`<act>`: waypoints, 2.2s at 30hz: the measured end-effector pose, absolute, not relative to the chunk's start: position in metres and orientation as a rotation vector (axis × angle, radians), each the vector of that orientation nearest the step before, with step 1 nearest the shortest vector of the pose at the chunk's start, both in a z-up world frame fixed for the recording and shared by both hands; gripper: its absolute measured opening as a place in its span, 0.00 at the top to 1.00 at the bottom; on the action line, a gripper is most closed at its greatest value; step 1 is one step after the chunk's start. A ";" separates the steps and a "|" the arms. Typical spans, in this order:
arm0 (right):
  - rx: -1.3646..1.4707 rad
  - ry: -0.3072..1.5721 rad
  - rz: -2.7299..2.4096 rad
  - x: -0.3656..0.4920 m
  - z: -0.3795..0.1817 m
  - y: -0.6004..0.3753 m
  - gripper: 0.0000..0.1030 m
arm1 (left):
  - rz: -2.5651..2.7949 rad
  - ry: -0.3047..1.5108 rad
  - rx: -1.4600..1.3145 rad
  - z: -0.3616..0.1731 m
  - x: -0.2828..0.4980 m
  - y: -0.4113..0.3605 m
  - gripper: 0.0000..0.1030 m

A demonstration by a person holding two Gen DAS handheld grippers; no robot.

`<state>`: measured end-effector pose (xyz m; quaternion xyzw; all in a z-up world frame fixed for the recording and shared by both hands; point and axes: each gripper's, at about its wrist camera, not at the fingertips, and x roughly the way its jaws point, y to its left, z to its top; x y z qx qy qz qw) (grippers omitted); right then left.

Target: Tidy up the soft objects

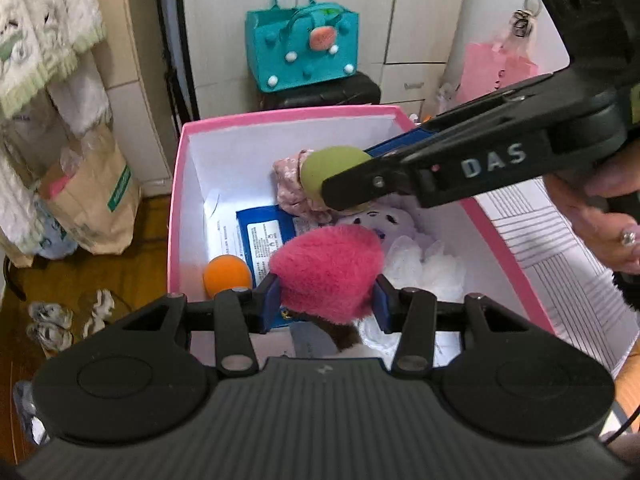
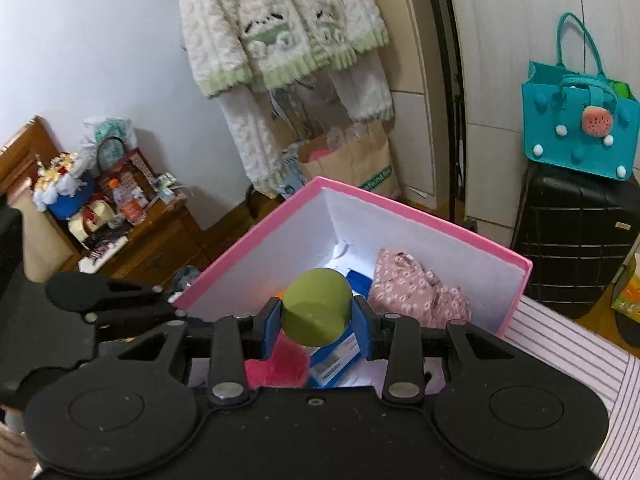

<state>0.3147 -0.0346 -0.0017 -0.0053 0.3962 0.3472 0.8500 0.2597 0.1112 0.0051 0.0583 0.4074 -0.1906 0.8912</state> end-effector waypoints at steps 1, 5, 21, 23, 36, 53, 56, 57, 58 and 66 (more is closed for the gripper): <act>-0.010 0.848 0.730 0.319 -0.005 -0.032 0.58 | -0.387 0.847 0.126 0.003 0.263 0.110 0.56; 0.000 0.894 0.730 0.336 -0.016 -0.021 0.58 | -0.377 0.868 0.121 -0.005 0.278 0.108 0.56; 0.054 0.826 0.732 0.311 -0.002 -0.041 0.38 | -0.328 0.781 0.149 0.013 0.232 0.117 0.33; 0.038 0.803 0.731 0.297 0.003 -0.048 0.38 | -0.322 0.761 0.151 0.018 0.222 0.119 0.30; 0.031 0.730 0.690 0.230 0.023 -0.094 0.36 | -0.313 0.719 0.179 0.051 0.169 0.105 0.18; -0.192 0.692 0.411 0.142 0.032 -0.130 0.01 | -0.210 0.788 0.210 0.070 0.113 0.076 0.00; -0.142 0.616 0.367 0.116 0.033 -0.152 0.01 | -0.178 0.744 0.206 0.068 0.094 0.070 0.00; -0.121 0.601 0.356 0.107 0.033 -0.158 0.01 | -0.184 0.743 0.192 0.068 0.089 0.069 0.00; -0.102 0.581 0.342 0.098 0.033 -0.164 0.01 | -0.198 0.734 0.165 0.069 0.084 0.068 0.00; -0.072 0.564 0.207 0.047 0.041 -0.181 0.01 | -0.284 0.653 0.091 0.063 0.043 0.045 0.00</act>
